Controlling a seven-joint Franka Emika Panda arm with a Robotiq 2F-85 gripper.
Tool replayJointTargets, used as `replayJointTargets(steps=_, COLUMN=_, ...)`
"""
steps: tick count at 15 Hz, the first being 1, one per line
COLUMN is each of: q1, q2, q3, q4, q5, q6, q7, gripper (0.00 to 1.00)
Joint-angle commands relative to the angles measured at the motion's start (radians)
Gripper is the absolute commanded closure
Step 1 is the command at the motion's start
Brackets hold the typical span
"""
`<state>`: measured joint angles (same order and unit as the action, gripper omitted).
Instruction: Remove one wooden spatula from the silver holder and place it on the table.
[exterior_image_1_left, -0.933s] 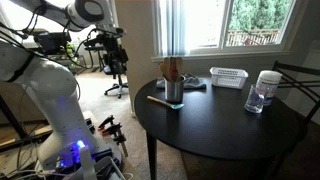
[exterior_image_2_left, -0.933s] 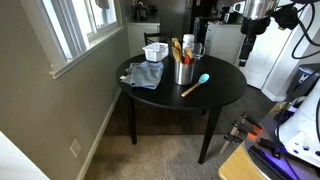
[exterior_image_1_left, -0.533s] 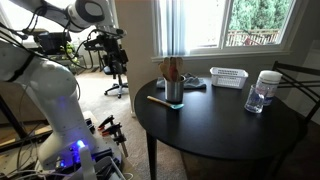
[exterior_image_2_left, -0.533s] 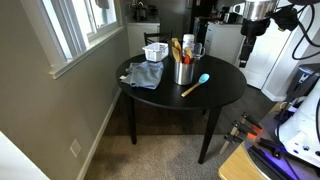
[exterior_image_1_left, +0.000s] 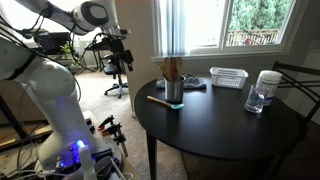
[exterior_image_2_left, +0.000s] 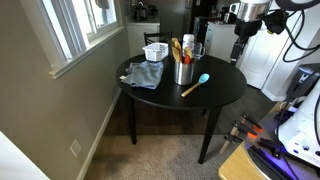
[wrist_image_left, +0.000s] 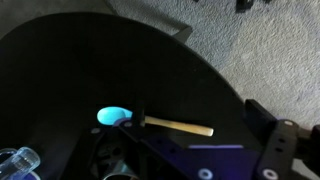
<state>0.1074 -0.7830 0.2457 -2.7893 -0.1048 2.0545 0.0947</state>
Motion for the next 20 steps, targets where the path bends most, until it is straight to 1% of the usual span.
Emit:
replayJointTargets(steps=1, q1=-0.095, q2=0.095, q3=0.001, q4=0.002, q5=-0.093, q6=0.216, q7=0.119, gripper=0.00)
replayJointTargets(steps=3, q1=-0.155, q2=0.149, q3=-0.015, q4=0.003, q5=-0.124, q6=0.323, q7=0.161, gripper=0.00)
replayJointTargets(steps=5, q1=-0.205, q2=0.211, q3=-0.029, q4=0.017, q5=-0.132, q6=0.399, q7=0.188, gripper=0.00)
replayJointTargets(steps=7, q1=-0.246, q2=0.267, q3=-0.040, q4=0.029, q5=-0.135, q6=0.460, q7=0.207, gripper=0.00)
replayJointTargets(steps=9, q1=-0.270, q2=0.312, q3=-0.050, q4=0.039, q5=-0.133, q6=0.514, q7=0.216, gripper=0.00)
replayJointTargets(steps=11, q1=-0.281, q2=0.353, q3=-0.057, q4=0.053, q5=-0.129, q6=0.573, q7=0.221, gripper=0.00)
replayJointTargets(steps=15, q1=-0.289, q2=0.439, q3=-0.048, q4=0.120, q5=-0.136, q6=0.638, q7=0.237, gripper=0.00)
replayJointTargets(steps=17, q1=-0.291, q2=0.491, q3=-0.041, q4=0.173, q5=-0.148, q6=0.641, q7=0.256, gripper=0.00)
replayJointTargets(steps=20, q1=-0.294, q2=0.572, q3=-0.034, q4=0.259, q5=-0.201, q6=0.620, q7=0.301, gripper=0.00)
